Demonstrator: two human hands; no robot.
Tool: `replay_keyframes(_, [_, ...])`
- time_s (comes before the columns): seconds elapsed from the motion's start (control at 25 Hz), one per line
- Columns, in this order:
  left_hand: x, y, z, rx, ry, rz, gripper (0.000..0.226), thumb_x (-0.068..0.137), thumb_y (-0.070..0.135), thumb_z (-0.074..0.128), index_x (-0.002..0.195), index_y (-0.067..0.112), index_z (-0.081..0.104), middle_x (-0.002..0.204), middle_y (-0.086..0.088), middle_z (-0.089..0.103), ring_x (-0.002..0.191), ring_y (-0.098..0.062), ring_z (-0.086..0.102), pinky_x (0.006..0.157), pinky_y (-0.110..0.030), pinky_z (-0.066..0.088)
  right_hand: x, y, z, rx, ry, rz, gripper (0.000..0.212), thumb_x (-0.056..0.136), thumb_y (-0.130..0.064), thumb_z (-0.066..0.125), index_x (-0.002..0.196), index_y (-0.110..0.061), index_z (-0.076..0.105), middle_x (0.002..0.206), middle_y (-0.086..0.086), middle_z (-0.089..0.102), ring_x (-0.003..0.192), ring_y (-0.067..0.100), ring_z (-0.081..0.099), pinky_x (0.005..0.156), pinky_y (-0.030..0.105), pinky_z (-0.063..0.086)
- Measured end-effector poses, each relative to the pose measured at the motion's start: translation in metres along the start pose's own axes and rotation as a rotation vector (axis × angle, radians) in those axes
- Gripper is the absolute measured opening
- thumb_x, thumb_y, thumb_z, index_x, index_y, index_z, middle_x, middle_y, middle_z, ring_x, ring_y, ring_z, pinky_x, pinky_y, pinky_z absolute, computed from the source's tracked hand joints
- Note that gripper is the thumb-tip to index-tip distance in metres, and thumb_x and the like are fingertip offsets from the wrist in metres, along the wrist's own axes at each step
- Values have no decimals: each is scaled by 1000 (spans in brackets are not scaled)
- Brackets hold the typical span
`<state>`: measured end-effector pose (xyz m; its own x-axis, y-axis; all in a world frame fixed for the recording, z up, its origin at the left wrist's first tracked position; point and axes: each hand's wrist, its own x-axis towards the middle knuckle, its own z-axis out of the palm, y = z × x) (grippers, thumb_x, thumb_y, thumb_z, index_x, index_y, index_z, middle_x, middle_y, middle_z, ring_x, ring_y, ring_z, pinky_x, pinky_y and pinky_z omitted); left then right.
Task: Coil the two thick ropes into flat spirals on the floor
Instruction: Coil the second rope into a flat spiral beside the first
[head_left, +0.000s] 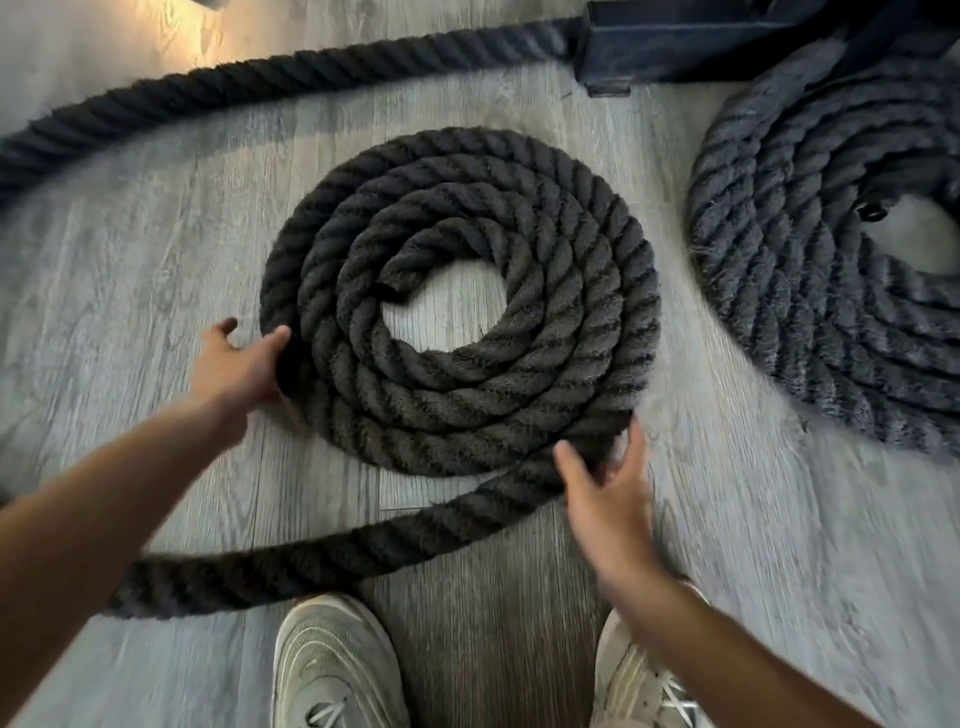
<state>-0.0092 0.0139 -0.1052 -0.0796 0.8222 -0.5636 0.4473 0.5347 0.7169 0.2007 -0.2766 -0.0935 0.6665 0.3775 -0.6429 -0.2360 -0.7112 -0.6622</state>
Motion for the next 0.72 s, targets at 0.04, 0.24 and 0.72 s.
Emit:
replay_keyframes(0.04, [10, 10, -1, 58, -20, 32, 80, 91, 36, 73, 156, 25, 28, 129, -9, 64, 104, -26, 68, 84, -44, 57, -12, 5, 8, -36, -35, 16, 90, 93, -55, 61, 158, -45, 0, 162, 1, 33, 138, 30, 48, 111, 47, 40])
replay_keyframes(0.24, [16, 19, 14, 240, -23, 223, 75, 91, 19, 73, 155, 31, 34, 132, -9, 63, 114, -26, 64, 100, -50, 54, -1, 18, 26, 8, -67, 23, 94, 94, -47, 63, 161, -36, -3, 156, -10, 39, 130, 22, 56, 106, 35, 45])
replay_keyframes(0.72, [-74, -32, 28, 27, -97, 34, 112, 79, 31, 86, 154, 43, 4, 138, -12, 56, 115, -25, 62, 98, -55, 53, 94, -75, -46, 175, 248, -97, 46, 95, -33, 68, 138, -24, 58, 114, -10, 71, 102, 8, 66, 86, 18, 47])
